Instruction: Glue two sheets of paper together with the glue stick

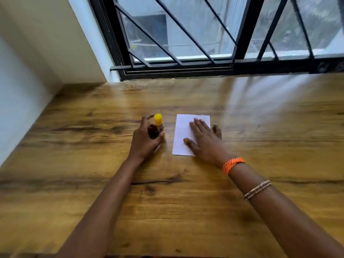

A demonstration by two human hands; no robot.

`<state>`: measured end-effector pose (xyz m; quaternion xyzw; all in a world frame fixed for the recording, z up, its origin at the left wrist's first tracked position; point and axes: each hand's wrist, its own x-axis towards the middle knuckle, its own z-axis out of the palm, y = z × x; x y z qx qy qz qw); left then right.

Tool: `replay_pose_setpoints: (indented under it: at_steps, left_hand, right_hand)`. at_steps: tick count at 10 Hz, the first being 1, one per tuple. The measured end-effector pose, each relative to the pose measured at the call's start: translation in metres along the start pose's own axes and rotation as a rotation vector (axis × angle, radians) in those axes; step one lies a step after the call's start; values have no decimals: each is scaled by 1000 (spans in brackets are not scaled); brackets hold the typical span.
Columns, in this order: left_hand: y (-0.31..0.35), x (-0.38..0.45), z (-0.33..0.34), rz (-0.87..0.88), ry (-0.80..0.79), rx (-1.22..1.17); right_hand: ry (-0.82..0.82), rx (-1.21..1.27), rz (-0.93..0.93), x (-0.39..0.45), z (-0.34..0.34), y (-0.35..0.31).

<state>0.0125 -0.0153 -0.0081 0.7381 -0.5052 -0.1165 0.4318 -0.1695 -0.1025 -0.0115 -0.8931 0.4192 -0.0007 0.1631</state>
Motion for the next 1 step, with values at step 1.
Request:
replay_pose_setpoints:
  at_steps: [1]
  left_hand:
    - [7, -3, -1, -38, -55, 12]
  right_hand:
    - [-35, -23, -7, -1, -12, 2]
